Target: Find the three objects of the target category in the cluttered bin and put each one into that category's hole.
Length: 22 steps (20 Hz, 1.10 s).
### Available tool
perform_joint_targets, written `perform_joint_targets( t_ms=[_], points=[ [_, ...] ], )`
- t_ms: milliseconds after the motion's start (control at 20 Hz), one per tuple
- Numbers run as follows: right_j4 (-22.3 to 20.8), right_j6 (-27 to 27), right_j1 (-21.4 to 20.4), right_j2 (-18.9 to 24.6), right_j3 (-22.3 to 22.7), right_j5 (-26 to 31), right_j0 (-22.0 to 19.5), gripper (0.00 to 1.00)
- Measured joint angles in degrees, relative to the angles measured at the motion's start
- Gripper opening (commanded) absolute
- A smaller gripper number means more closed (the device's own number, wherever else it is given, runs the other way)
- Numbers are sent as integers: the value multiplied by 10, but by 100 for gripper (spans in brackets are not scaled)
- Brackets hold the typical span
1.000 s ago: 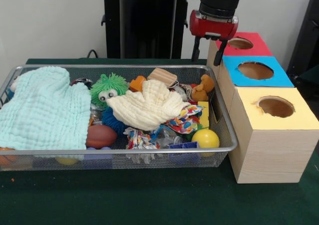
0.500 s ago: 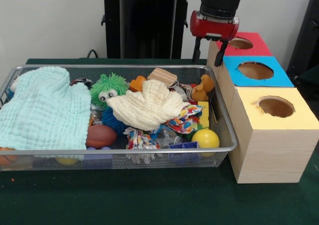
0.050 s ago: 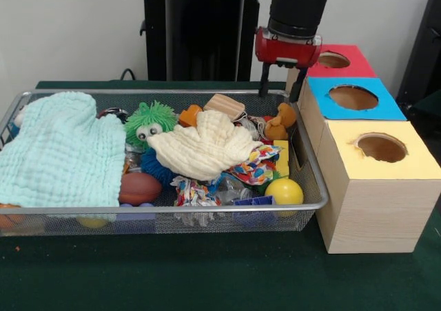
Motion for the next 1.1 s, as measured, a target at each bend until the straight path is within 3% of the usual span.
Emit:
perform_joint_targets(
  t_ms=[500, 1100],
  points=[
    [0, 0, 47, 25, -27, -63, -35, 100],
    [2, 0, 57, 35, -41, -65, -35, 100]
  ],
)
